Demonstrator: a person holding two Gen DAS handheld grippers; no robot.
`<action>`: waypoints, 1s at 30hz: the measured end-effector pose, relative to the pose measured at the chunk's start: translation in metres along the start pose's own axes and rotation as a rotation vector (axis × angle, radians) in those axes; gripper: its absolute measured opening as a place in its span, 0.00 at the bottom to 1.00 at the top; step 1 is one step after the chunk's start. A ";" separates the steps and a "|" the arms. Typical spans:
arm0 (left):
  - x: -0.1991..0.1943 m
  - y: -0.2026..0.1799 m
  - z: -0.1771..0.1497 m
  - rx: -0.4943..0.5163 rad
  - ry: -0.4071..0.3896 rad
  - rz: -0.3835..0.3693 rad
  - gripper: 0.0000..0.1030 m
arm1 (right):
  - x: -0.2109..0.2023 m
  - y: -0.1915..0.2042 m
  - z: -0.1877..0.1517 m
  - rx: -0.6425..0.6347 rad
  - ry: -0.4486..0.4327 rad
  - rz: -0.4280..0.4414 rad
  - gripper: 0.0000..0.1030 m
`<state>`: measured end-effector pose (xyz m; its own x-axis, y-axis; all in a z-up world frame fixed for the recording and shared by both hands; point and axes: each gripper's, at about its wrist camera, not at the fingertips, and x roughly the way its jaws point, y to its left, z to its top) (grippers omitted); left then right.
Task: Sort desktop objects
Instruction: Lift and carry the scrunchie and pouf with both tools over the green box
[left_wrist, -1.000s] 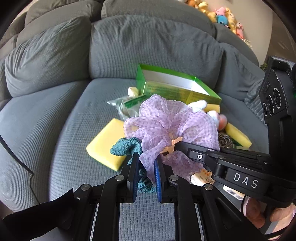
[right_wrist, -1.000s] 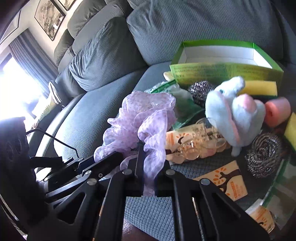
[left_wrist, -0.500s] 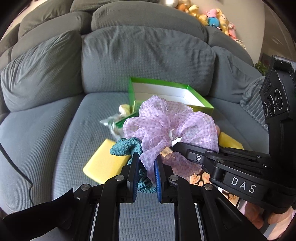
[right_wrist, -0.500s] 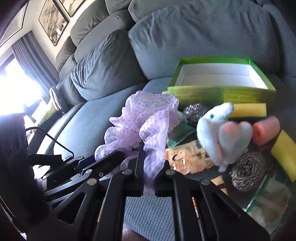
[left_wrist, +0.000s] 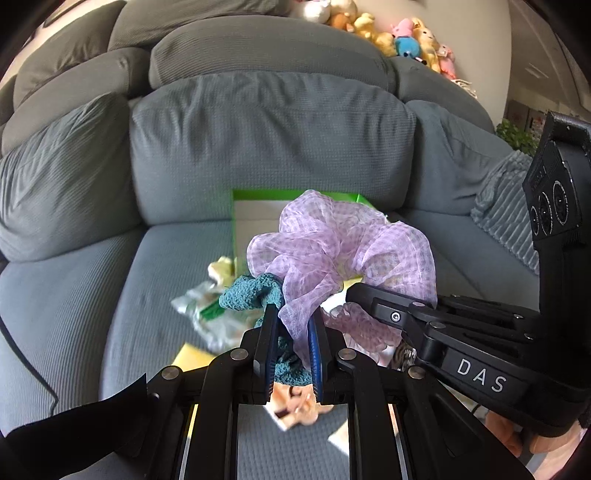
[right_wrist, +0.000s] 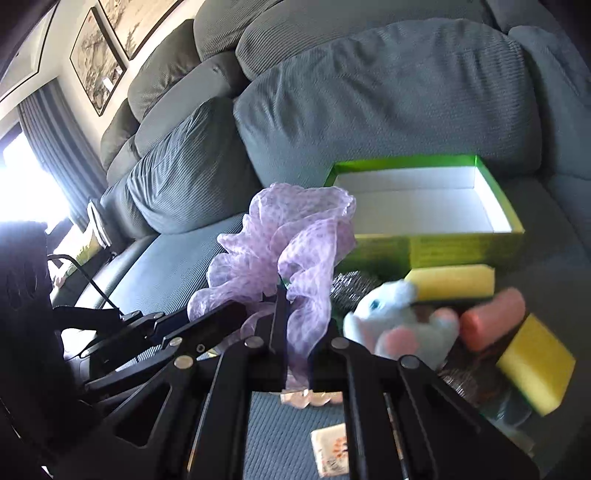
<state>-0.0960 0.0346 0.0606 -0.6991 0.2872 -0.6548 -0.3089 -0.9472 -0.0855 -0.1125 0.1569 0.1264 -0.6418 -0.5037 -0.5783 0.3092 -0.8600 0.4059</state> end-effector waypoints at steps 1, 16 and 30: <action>0.003 -0.001 0.004 0.003 -0.002 -0.002 0.14 | 0.000 -0.002 0.003 -0.001 -0.006 -0.005 0.07; 0.045 -0.007 0.060 0.025 -0.025 -0.024 0.14 | 0.014 -0.037 0.056 0.009 -0.072 -0.058 0.07; 0.108 0.005 0.092 0.011 0.014 -0.039 0.14 | 0.059 -0.074 0.094 0.051 -0.069 -0.106 0.07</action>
<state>-0.2323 0.0741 0.0592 -0.6775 0.3220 -0.6614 -0.3433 -0.9336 -0.1029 -0.2390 0.1988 0.1290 -0.7166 -0.4015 -0.5704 0.2017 -0.9020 0.3816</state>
